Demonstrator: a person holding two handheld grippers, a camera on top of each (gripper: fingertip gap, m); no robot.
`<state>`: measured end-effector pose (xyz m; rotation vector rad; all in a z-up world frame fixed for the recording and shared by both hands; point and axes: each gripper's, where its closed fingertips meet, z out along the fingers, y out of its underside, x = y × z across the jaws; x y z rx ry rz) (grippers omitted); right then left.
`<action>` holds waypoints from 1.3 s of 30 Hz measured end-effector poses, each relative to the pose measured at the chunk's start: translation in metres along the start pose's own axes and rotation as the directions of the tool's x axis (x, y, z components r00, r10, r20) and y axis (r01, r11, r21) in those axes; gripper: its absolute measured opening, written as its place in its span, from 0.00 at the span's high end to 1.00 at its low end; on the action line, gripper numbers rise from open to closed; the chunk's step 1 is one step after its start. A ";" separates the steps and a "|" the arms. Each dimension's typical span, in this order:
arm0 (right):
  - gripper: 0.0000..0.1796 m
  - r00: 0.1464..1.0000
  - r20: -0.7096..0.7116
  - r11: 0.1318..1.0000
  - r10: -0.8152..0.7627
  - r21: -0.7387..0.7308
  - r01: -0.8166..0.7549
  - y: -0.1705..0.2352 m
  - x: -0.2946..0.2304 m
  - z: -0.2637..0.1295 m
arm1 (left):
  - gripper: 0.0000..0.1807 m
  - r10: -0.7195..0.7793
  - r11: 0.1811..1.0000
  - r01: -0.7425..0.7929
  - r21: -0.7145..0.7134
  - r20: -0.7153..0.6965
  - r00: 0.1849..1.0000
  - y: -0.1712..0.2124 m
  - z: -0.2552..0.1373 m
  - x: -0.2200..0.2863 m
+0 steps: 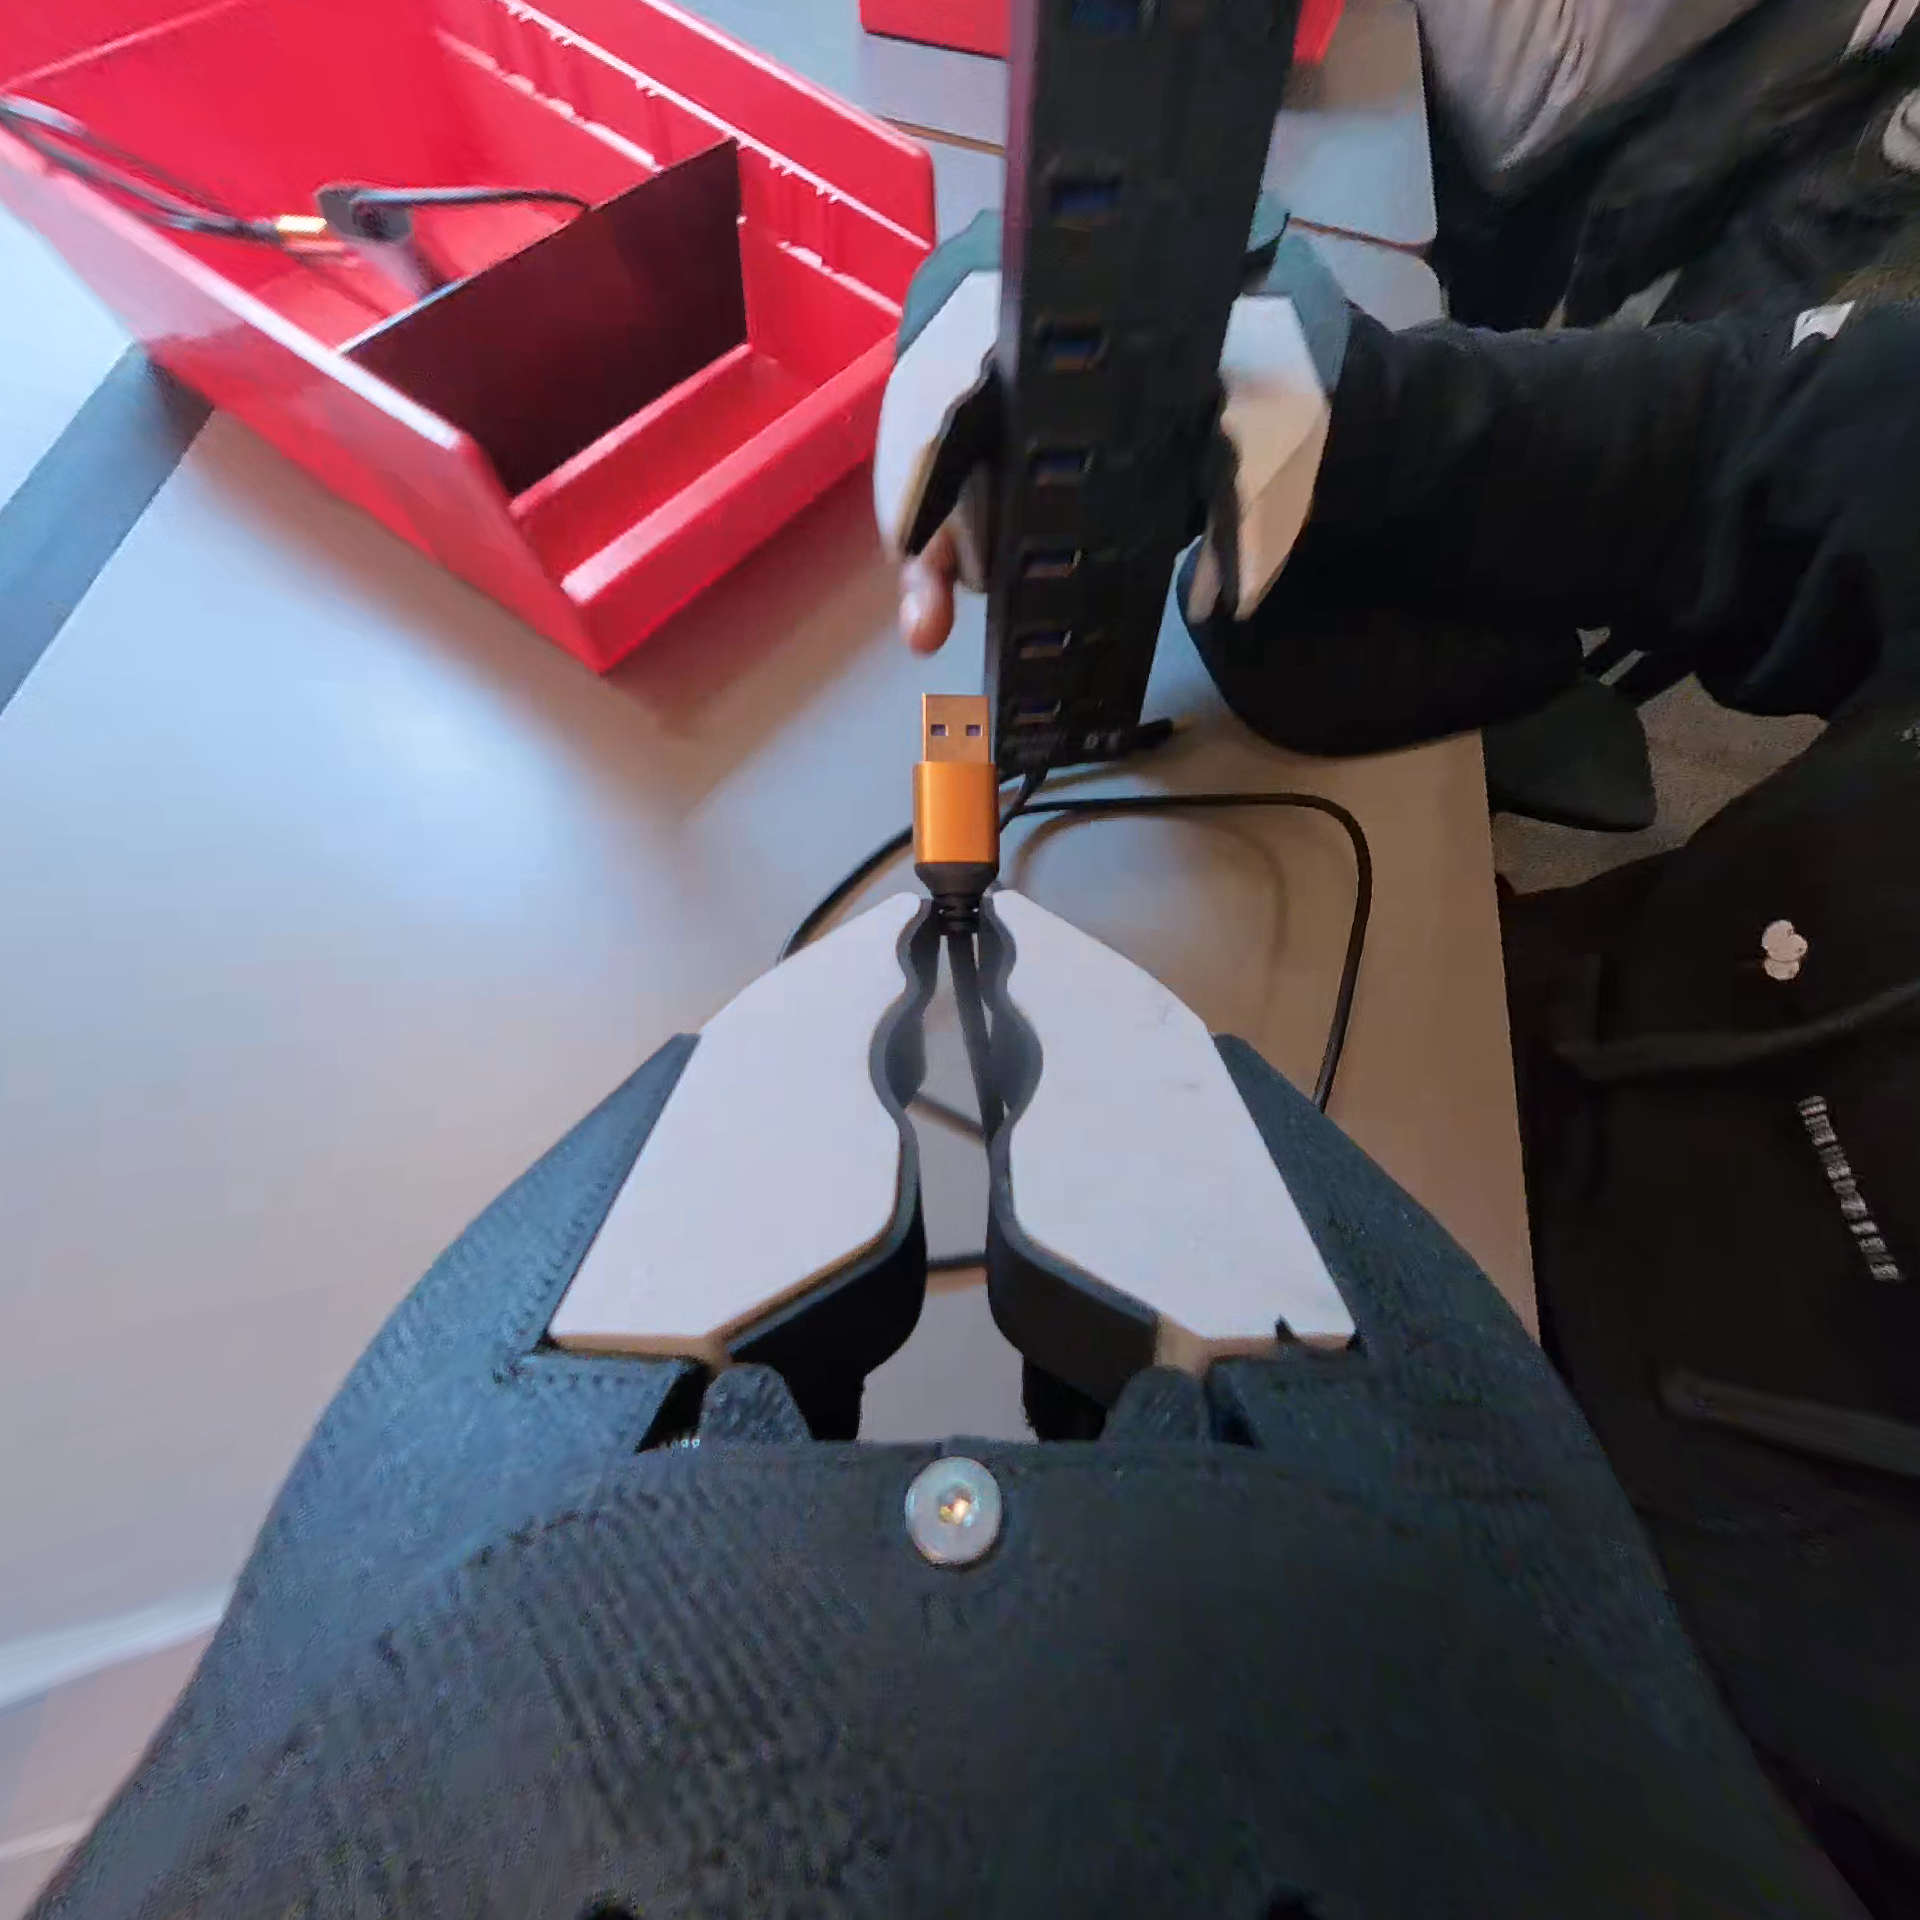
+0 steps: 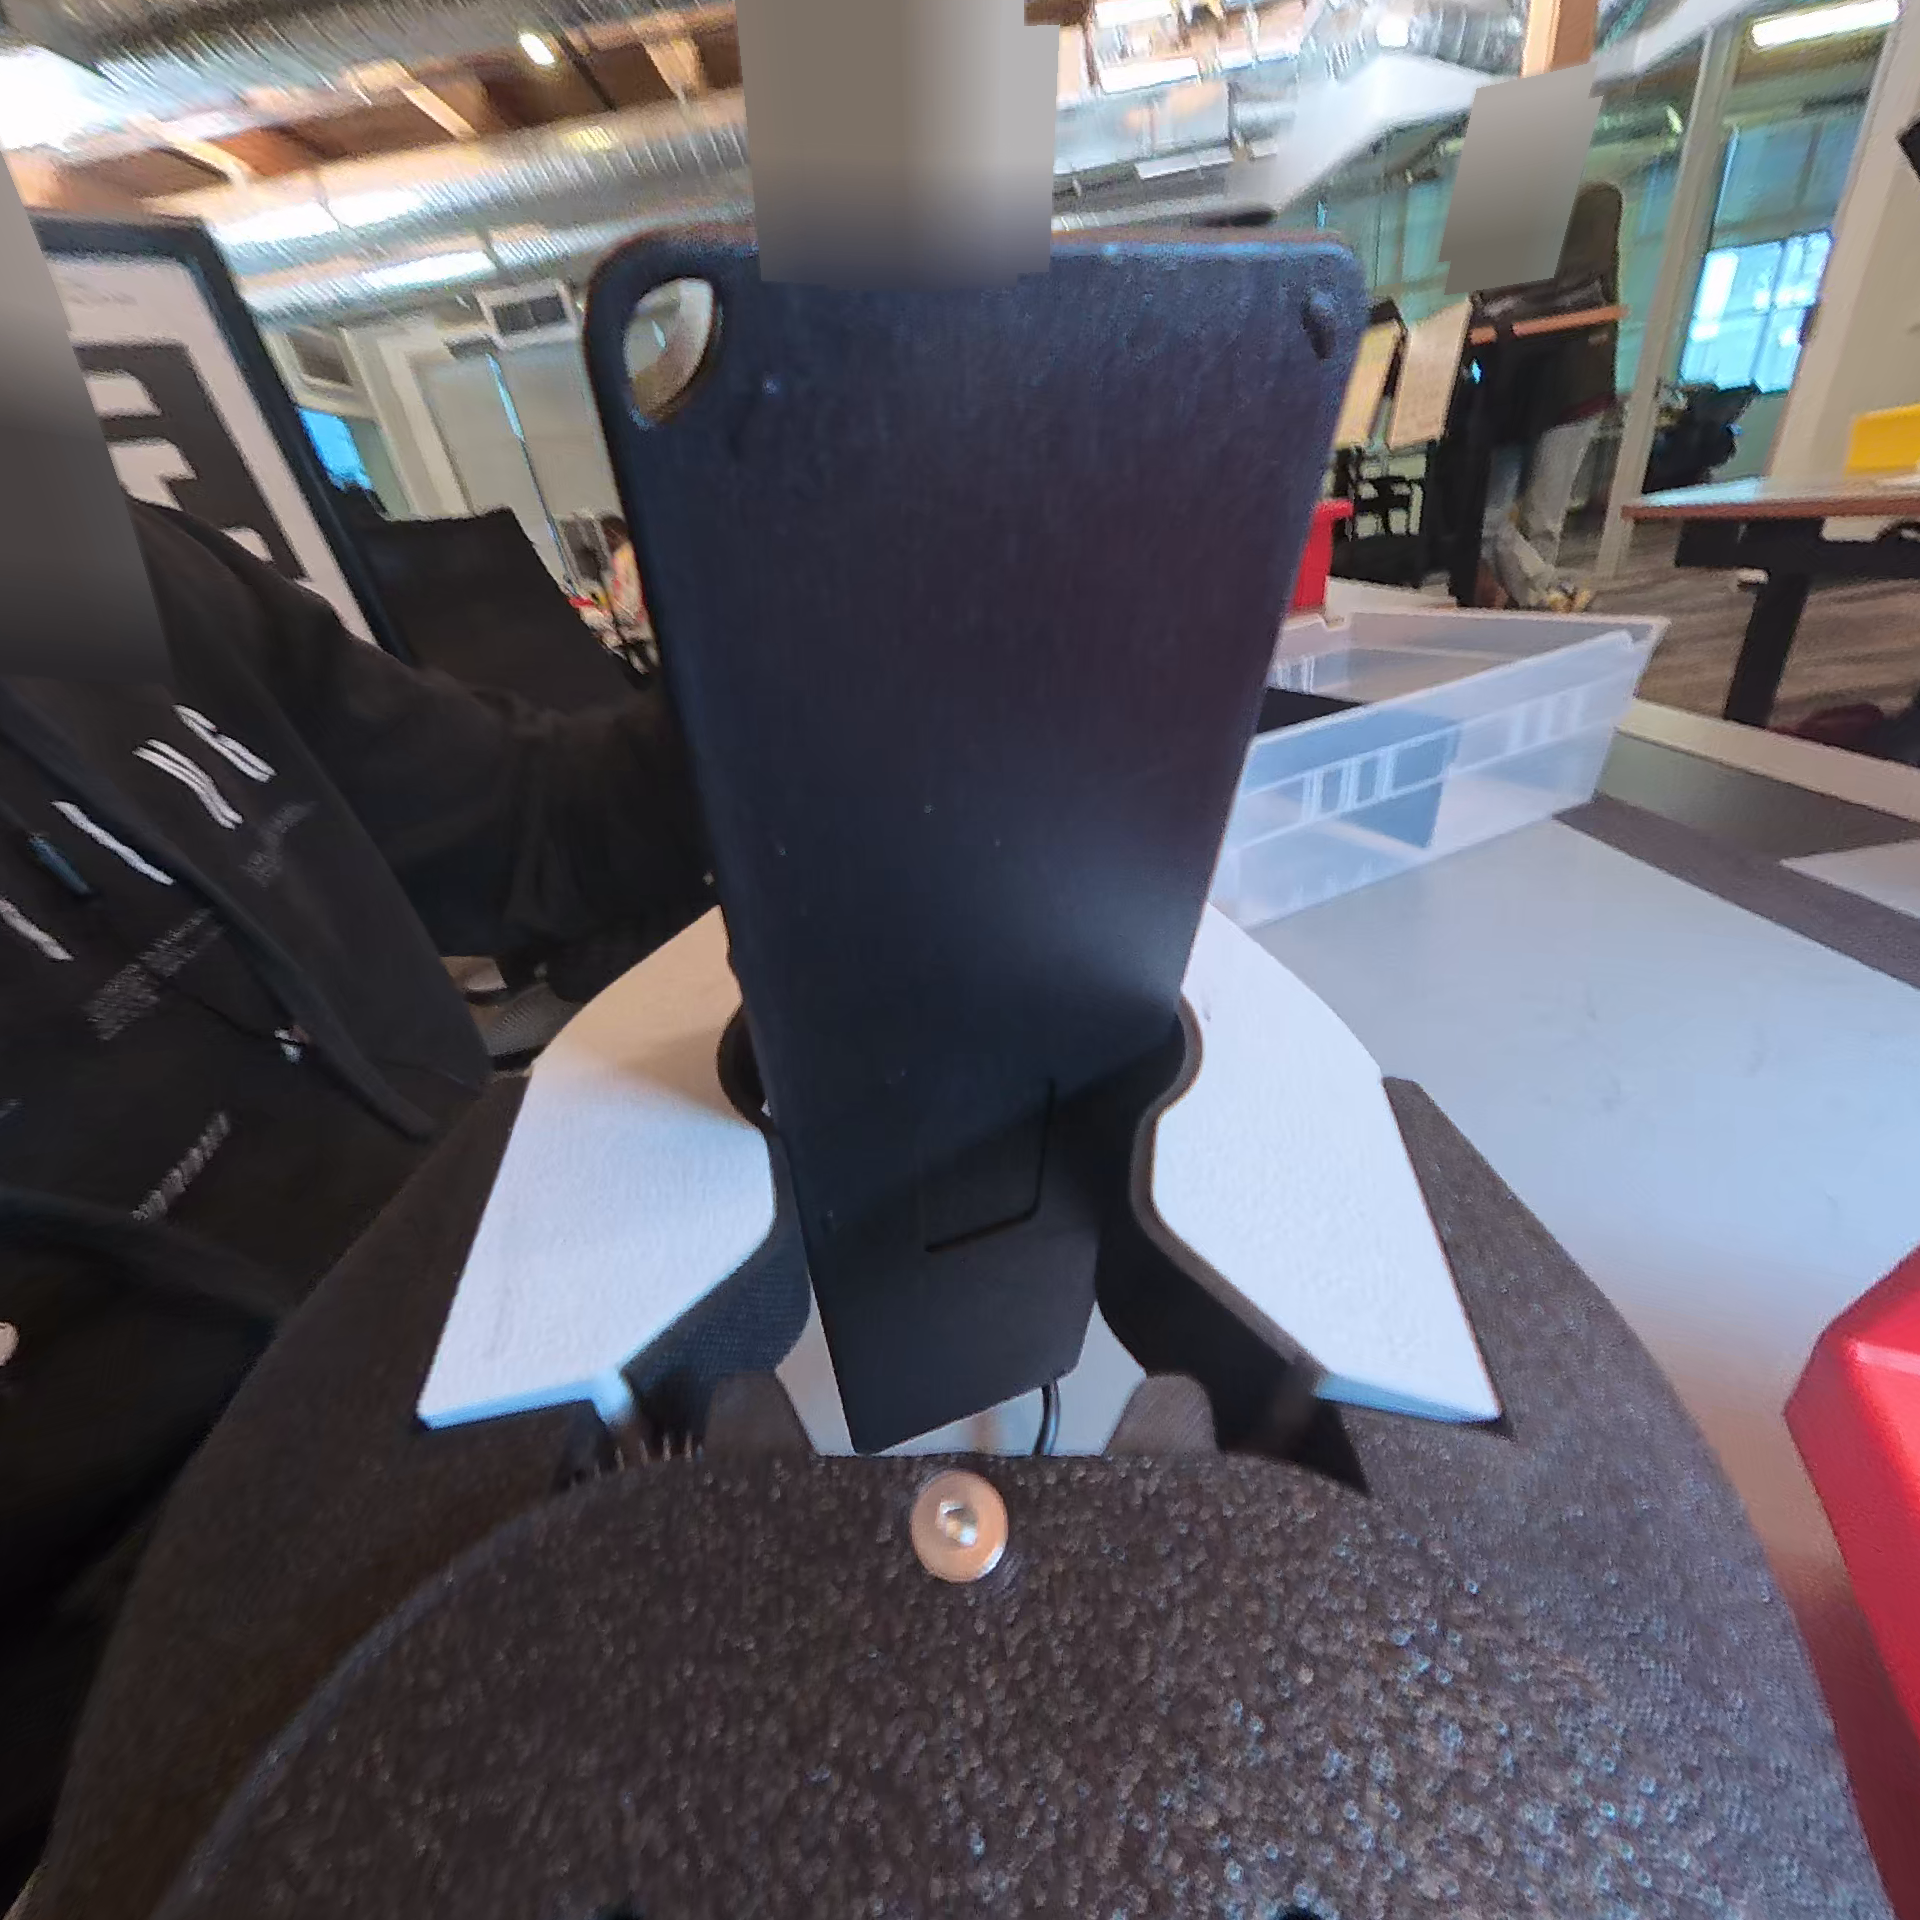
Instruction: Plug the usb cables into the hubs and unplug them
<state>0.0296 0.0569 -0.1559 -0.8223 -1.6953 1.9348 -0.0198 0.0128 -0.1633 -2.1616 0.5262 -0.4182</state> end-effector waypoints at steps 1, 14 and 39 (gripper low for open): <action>0.61 1.000 -0.019 1.000 -0.006 -0.021 0.005 0.003 0.002 0.002 | 0.96 0.026 0.999 -0.026 -0.020 -0.003 1.000 -0.008 0.007 0.004; 0.61 0.961 -0.190 0.933 -0.200 -0.336 0.127 0.037 0.017 0.018 | 0.96 0.139 0.978 -0.133 -0.161 0.030 0.990 -0.024 0.042 0.006; 0.61 0.943 -0.098 0.836 -0.318 -0.499 0.230 0.060 0.006 0.019 | 0.96 0.049 0.991 -0.072 -0.109 -0.200 0.979 -0.020 0.048 0.028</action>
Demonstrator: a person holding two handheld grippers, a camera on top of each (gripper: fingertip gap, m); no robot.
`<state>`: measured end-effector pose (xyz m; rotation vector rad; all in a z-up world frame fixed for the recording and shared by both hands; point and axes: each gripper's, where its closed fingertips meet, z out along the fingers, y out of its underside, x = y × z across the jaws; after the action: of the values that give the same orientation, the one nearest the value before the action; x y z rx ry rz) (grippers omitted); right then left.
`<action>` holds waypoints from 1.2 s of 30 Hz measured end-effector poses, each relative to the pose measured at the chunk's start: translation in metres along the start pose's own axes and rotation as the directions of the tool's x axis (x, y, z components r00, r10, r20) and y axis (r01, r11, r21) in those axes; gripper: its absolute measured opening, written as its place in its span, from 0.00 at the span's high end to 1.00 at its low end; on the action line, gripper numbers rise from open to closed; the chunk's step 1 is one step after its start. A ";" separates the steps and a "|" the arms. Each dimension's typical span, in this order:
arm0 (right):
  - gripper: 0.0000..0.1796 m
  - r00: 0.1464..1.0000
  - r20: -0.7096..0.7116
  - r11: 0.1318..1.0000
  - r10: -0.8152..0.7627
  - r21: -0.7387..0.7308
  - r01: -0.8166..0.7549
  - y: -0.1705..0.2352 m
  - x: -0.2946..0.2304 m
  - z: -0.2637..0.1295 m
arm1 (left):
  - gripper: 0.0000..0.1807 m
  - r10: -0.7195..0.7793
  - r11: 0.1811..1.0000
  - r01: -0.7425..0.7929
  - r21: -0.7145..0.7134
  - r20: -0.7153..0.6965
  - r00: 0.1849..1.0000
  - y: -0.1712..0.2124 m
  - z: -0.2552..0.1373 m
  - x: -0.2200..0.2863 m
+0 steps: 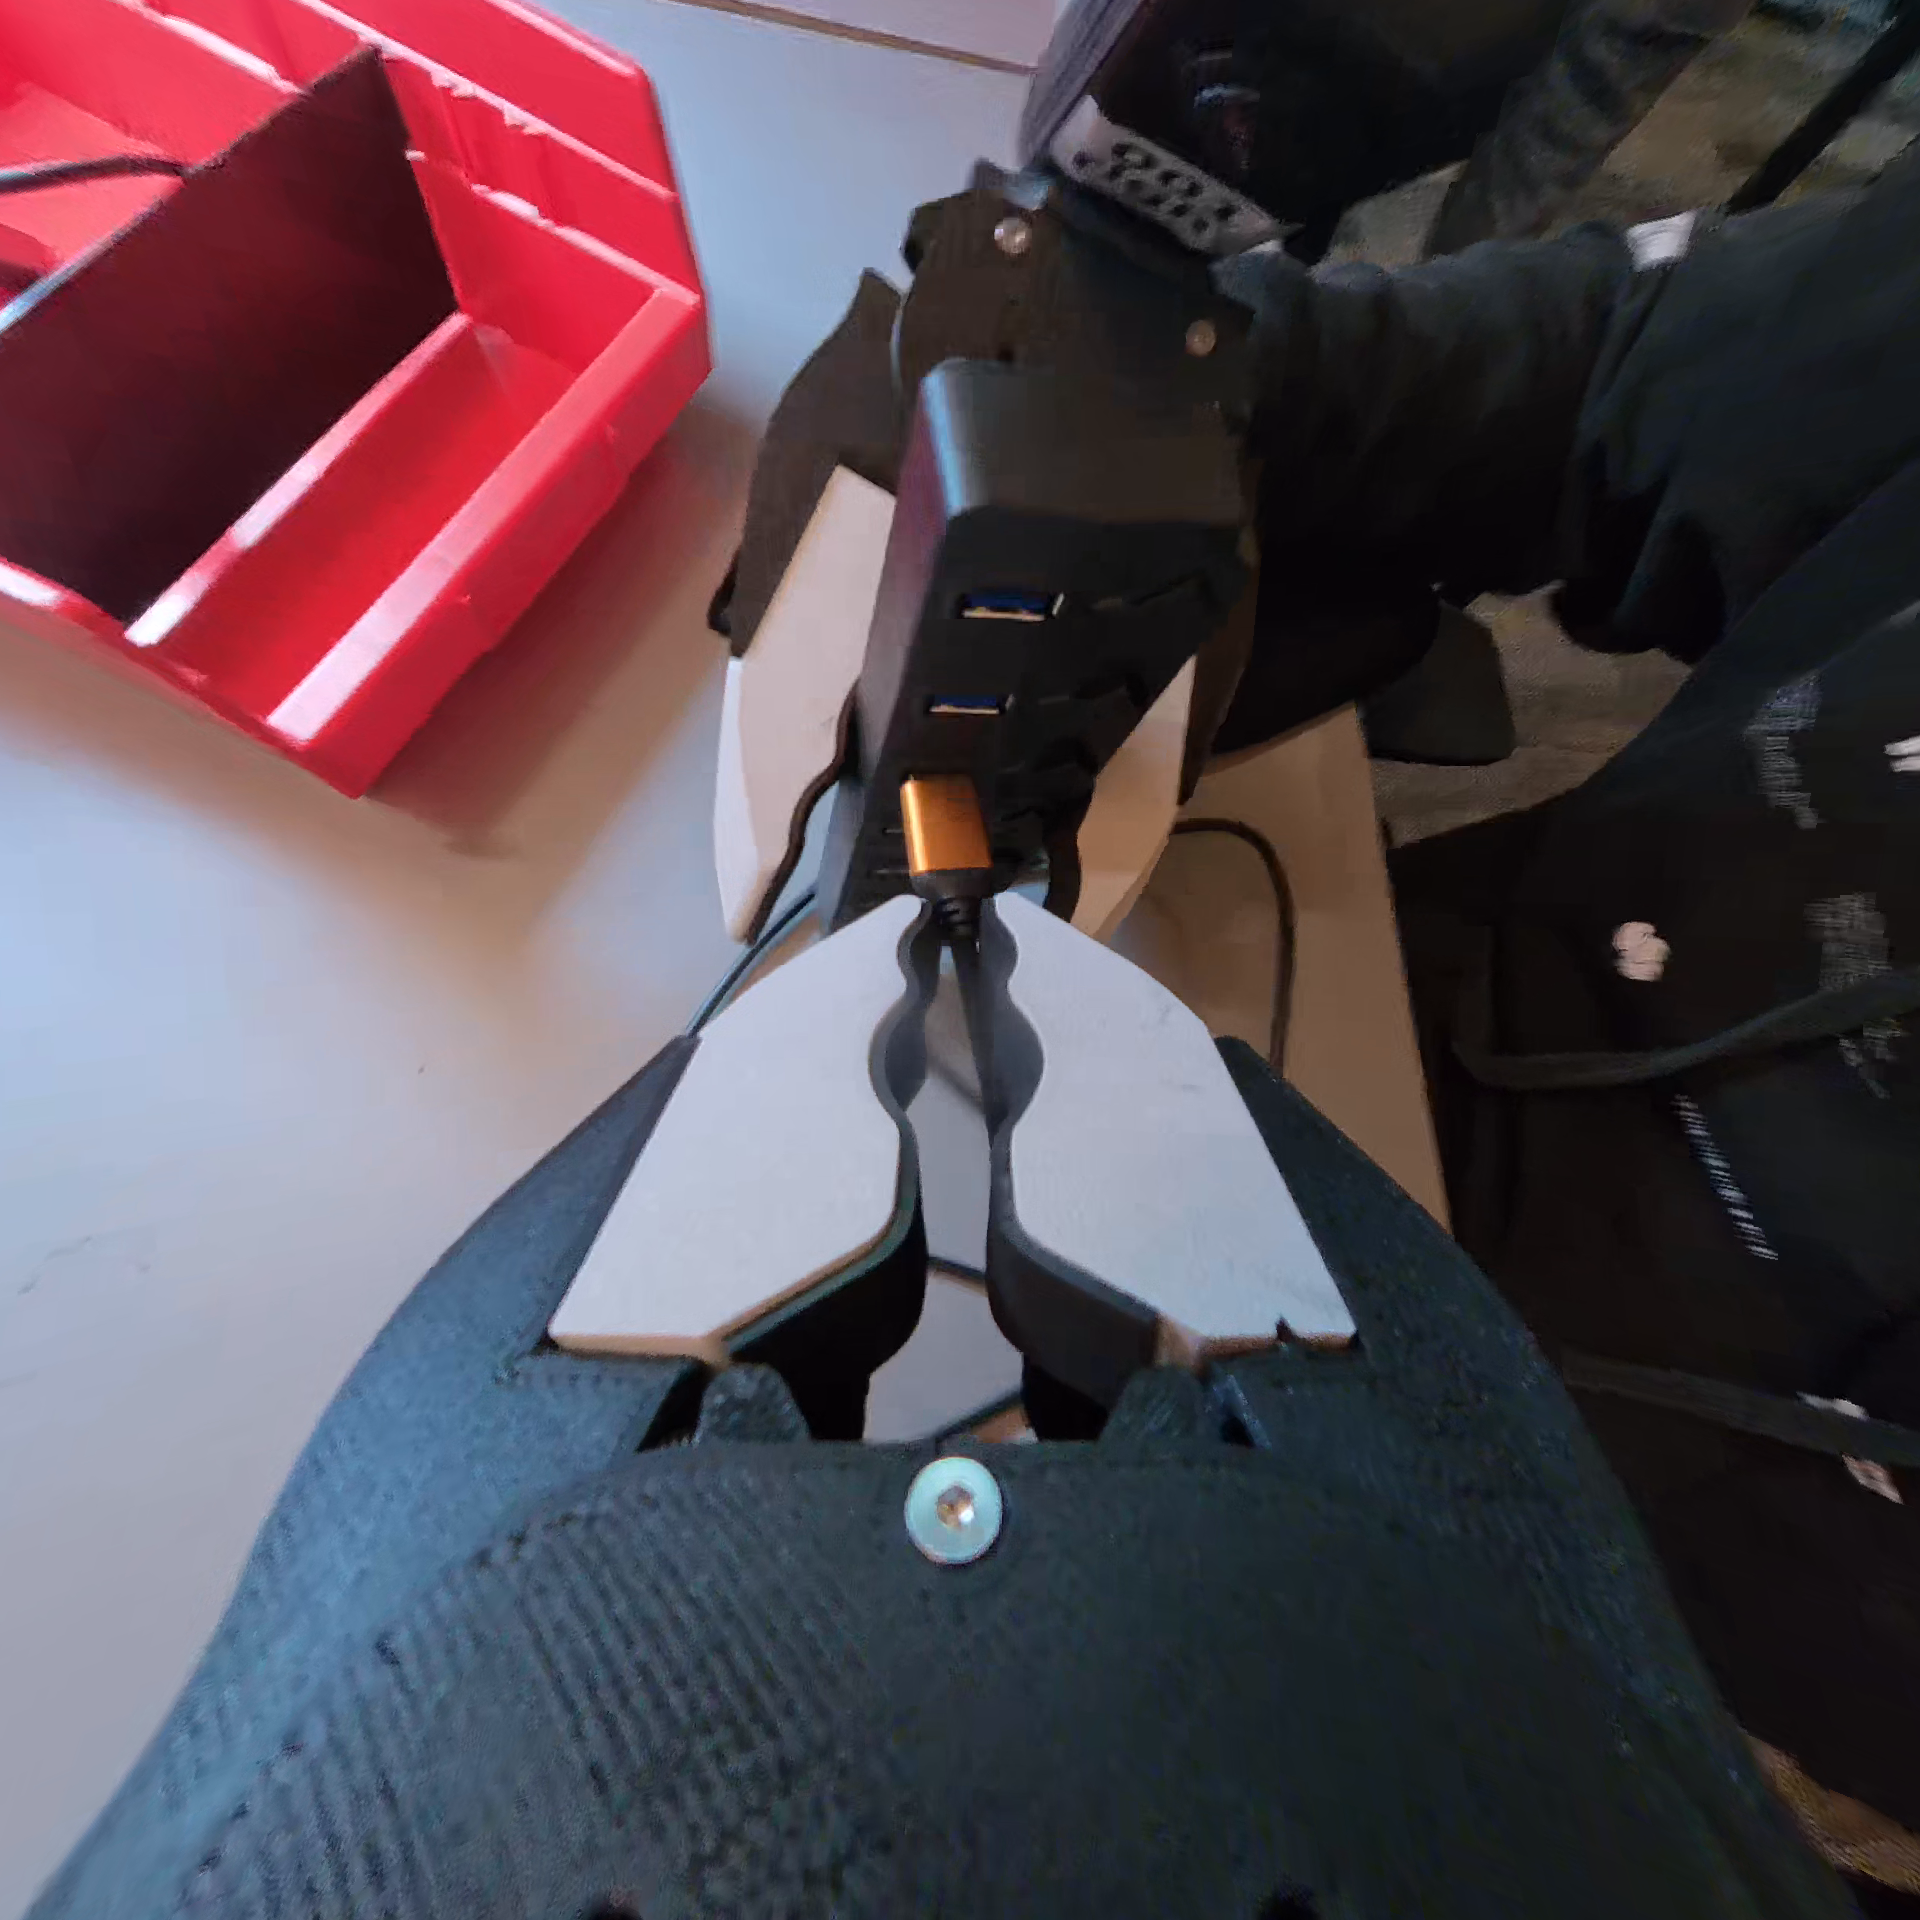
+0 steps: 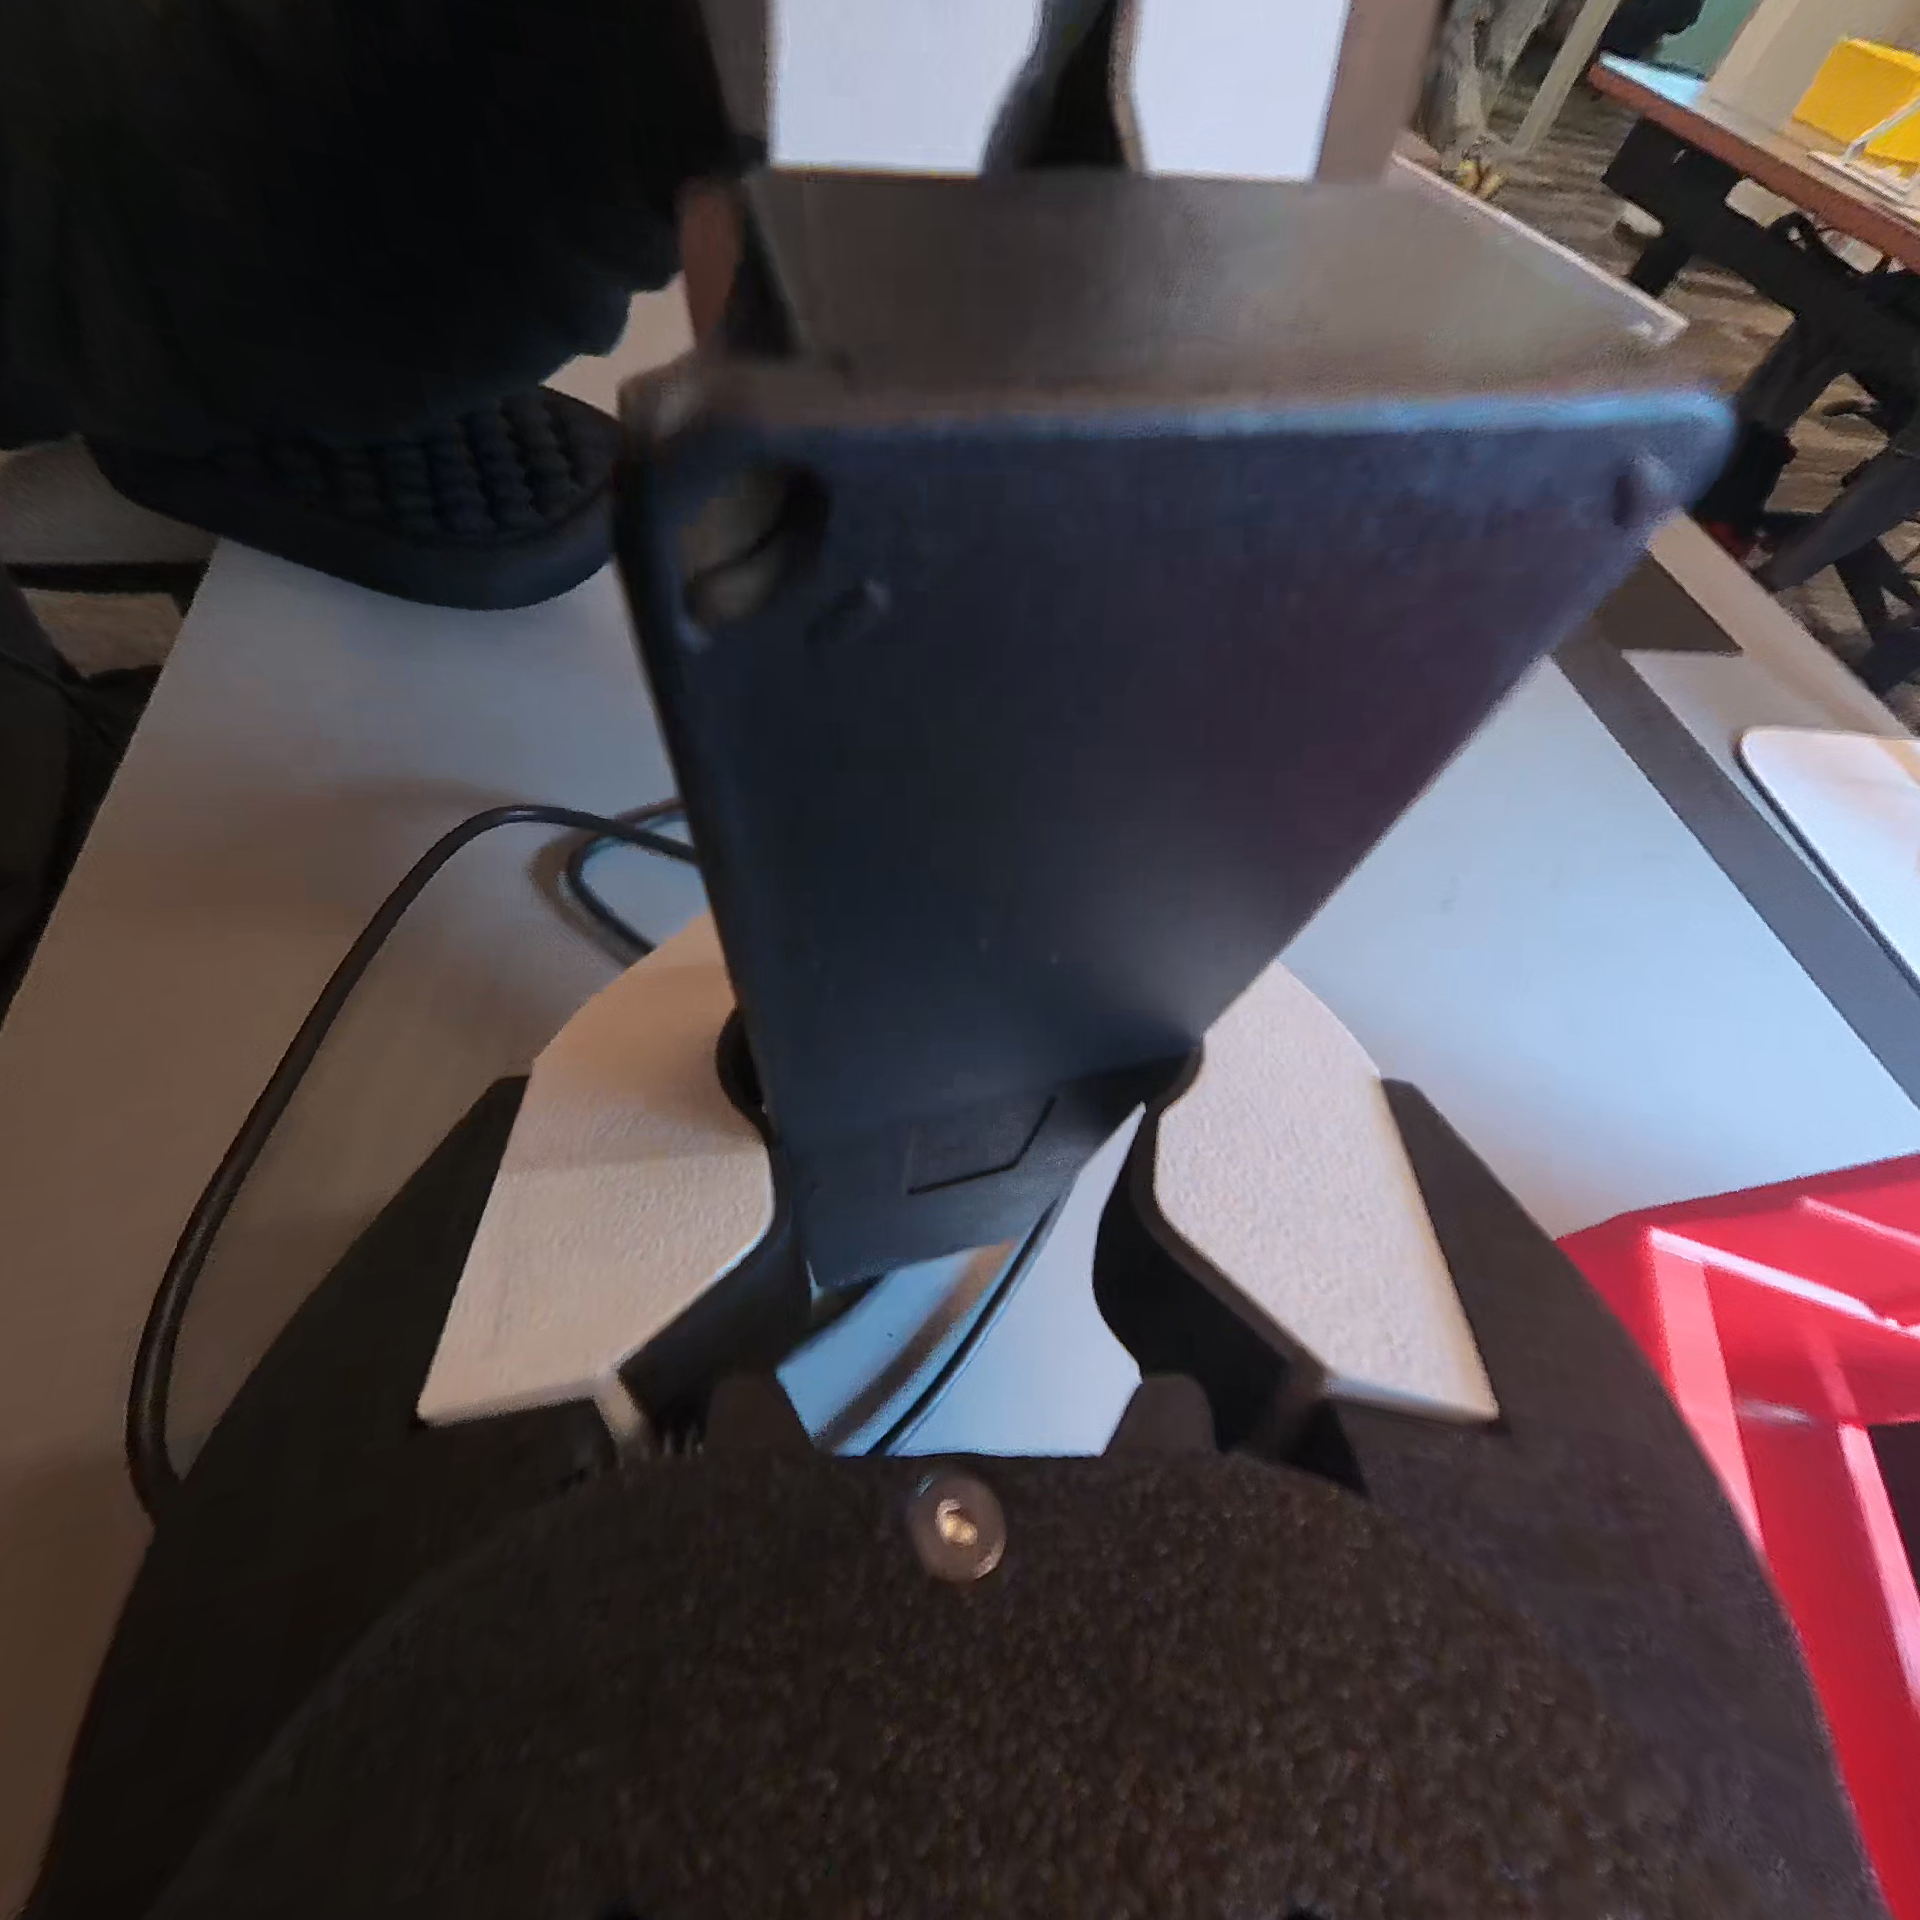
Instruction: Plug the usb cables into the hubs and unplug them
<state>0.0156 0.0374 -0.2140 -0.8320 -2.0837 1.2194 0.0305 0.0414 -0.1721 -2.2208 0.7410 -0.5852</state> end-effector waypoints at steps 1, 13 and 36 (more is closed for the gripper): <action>0.61 1.000 0.020 1.000 0.006 0.006 -0.006 -0.002 -0.004 0.000 | 0.97 -0.002 1.000 0.003 0.014 -0.036 0.999 -0.002 -0.003 0.004; 0.61 0.990 0.064 0.947 0.126 0.289 -0.139 -0.039 0.007 -0.019 | 0.87 0.052 0.927 -0.053 0.371 0.013 0.999 -0.045 -0.043 -0.003; 0.62 0.962 0.006 0.837 0.274 0.491 -0.242 -0.070 0.037 -0.054 | 0.84 -0.060 0.888 0.264 0.377 -0.474 0.878 -0.008 0.010 0.003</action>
<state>0.0161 0.0669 -0.1234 -0.9092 -1.5289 1.7432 0.0414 0.0490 -0.1719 -1.7514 0.5693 -1.2581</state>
